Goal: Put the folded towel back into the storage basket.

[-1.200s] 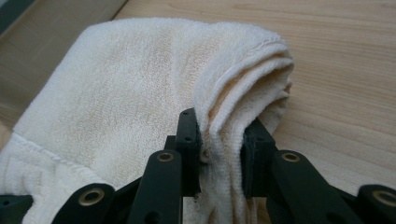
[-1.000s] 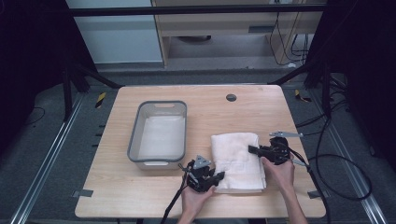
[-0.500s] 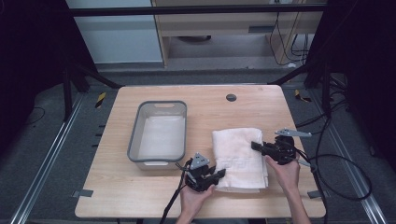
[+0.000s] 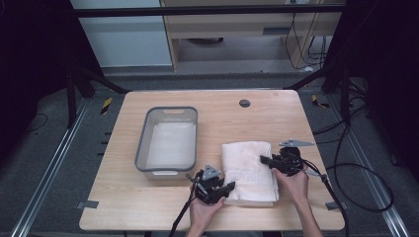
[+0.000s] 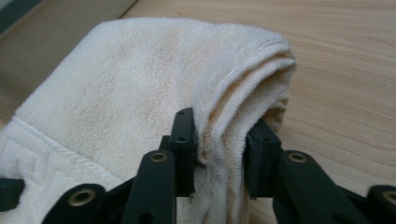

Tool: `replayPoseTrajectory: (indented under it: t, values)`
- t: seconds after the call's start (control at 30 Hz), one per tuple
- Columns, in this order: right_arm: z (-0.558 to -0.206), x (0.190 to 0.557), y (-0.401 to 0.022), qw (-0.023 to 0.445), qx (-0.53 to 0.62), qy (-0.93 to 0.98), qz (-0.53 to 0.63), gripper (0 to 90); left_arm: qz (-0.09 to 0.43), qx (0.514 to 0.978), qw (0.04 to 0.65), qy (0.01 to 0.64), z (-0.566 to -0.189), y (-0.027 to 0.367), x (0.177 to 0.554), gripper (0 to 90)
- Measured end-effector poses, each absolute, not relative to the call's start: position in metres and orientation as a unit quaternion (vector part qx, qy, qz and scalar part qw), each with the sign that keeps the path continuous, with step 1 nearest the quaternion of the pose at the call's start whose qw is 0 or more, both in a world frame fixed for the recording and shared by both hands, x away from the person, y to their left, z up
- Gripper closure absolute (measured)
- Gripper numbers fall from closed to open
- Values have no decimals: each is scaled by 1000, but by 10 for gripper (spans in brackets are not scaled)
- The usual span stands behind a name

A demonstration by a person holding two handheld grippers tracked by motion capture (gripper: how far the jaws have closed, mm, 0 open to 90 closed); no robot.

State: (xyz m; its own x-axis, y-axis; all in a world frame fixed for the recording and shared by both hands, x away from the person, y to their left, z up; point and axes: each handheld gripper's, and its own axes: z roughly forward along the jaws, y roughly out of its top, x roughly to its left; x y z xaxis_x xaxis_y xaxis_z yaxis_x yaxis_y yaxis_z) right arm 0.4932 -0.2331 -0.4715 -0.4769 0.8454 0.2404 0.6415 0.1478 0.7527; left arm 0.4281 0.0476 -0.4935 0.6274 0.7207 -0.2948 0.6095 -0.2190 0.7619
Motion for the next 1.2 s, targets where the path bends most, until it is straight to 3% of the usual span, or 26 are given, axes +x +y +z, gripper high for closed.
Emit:
replayPoseTrajectory:
  t: [0.03, 0.07, 0.1, 0.2, 0.37, 0.6, 0.83, 1.2]
  values:
    - [-473, 493, -233, 128, 496, 751, 416, 595, 76, 784, 445, 427, -493, 46, 428, 567]
    - [-473, 493, -233, 128, 496, 751, 416, 595, 76, 784, 445, 427, -493, 46, 428, 528]
    - [-474, 493, -233, 146, 492, 755, 408, 522, 96, 789, 437, 422, -492, 45, 428, 492]
    - [-478, 495, -232, 154, 491, 761, 395, 470, 102, 794, 431, 416, -492, 44, 428, 415]
    - [-486, 498, -232, 147, 500, 758, 392, 421, 90, 801, 422, 416, -496, 41, 433, 316]
    - [-494, 502, -228, 121, 515, 754, 389, 444, 53, 809, 421, 408, -503, 33, 434, 264]
    - [-496, 502, -228, 87, 522, 749, 399, 578, 53, 811, 418, 407, -502, 31, 432, 329]
    - [-493, 503, -230, 59, 529, 743, 406, 714, 12, 805, 432, 407, -501, 36, 434, 621]
